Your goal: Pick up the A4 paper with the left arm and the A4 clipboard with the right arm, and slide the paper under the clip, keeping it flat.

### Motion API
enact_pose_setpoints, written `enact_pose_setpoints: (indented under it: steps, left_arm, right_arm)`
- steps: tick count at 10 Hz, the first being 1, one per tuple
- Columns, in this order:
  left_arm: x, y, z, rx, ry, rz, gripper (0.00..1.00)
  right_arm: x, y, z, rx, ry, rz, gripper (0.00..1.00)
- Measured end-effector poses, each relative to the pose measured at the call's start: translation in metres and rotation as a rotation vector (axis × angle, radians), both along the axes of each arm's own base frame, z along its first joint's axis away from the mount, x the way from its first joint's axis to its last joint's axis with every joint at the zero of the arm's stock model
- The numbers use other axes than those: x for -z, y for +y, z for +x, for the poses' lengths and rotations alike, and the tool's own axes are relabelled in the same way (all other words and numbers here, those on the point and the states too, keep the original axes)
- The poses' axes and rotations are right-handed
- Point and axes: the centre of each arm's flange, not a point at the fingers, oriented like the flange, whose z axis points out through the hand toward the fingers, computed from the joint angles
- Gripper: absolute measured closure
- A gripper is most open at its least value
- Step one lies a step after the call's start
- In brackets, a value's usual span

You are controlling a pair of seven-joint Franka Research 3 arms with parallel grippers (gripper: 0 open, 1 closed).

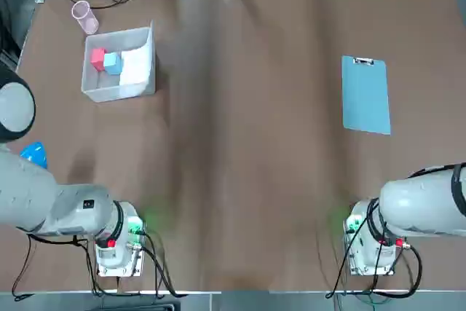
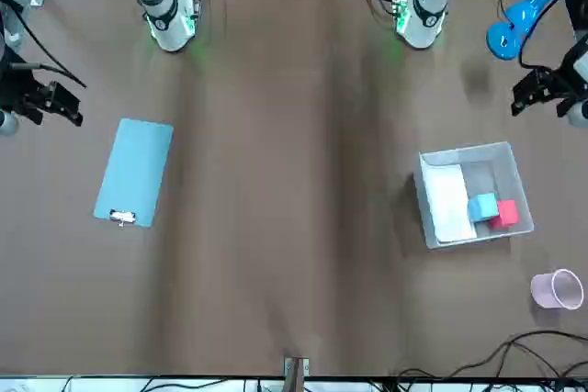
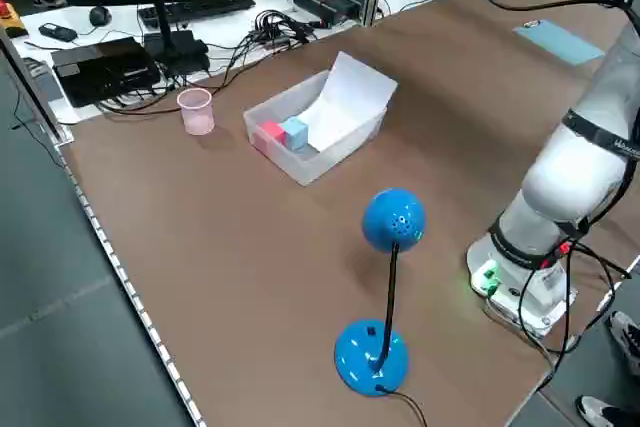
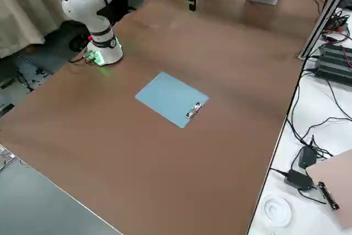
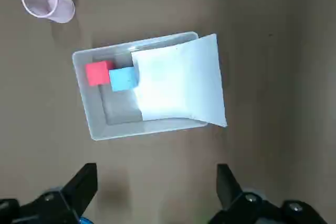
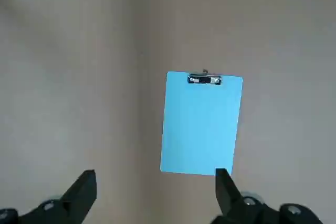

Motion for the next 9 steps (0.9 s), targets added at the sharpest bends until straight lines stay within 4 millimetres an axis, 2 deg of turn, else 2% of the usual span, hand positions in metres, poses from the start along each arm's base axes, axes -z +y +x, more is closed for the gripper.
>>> enact_pose_setpoints:
  steps: [3,5,7,8,9]
  left_arm:
    - [0.003,0.001,0.005,-0.002,-0.010,-0.001,0.00]
    - [0.024,0.002,0.016,-0.003,0.016,-0.002,0.00]
    - [0.068,-0.002,0.042,-0.049,0.048,-0.004,0.00]
    - [0.096,-0.011,0.058,-0.099,0.056,-0.003,0.00]
    - [0.126,-0.030,0.070,-0.131,0.079,0.031,0.00]
  right_arm:
    - [-0.001,0.000,0.000,0.000,-0.003,0.000,0.00]
    - [0.000,0.000,0.000,0.000,-0.003,0.000,0.00]
    - [0.000,-0.002,0.000,0.004,-0.002,0.000,0.00]
    - [0.001,-0.003,0.001,0.005,-0.001,0.000,0.00]
    - [0.002,-0.002,0.001,0.005,0.001,0.000,0.00]
